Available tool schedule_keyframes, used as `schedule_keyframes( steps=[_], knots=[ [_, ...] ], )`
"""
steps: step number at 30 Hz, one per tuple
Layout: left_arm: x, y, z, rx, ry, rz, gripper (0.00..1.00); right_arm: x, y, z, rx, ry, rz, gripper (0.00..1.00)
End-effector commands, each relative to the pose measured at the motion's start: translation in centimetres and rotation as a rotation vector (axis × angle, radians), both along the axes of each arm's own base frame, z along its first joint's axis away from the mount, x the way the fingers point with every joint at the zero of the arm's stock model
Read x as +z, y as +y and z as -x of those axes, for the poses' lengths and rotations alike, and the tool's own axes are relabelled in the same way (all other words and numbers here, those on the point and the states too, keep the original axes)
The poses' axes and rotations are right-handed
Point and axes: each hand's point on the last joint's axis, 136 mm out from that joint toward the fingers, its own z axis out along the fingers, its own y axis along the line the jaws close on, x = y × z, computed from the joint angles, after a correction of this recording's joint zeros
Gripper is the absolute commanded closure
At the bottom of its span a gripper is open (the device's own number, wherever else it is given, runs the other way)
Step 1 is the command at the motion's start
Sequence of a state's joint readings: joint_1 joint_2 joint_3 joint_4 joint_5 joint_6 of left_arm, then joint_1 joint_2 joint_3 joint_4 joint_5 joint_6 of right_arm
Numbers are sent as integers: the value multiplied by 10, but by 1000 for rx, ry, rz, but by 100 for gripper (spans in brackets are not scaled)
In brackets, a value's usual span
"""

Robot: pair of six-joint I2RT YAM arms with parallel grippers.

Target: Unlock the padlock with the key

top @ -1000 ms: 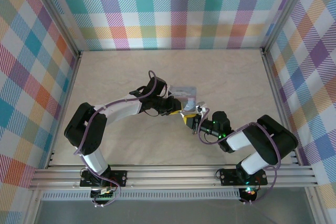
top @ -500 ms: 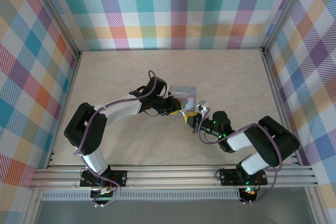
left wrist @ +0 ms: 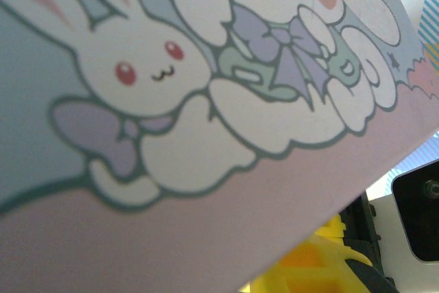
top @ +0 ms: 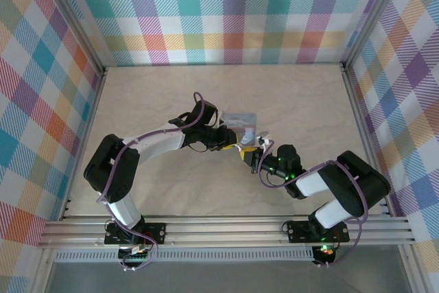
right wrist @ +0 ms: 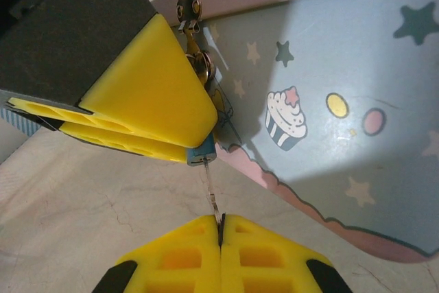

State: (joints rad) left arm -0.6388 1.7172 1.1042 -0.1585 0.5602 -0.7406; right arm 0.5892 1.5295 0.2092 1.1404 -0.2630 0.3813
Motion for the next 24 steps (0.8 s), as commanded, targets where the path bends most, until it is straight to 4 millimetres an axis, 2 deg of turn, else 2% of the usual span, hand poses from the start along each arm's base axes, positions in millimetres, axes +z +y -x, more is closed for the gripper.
schedule_keyframes(
  steps=[1, 13, 24],
  knots=[
    [30, -5, -7, -15, -61, 60, 90, 12, 6, -6, 10, -37, -27, 99],
    [28, -5, -6, -14, -55, 61, 90, 19, 9, -11, 9, -54, -42, 99],
    [24, -8, -6, -9, -45, 71, 90, 31, 17, -24, 2, -95, -63, 100]
  ],
)
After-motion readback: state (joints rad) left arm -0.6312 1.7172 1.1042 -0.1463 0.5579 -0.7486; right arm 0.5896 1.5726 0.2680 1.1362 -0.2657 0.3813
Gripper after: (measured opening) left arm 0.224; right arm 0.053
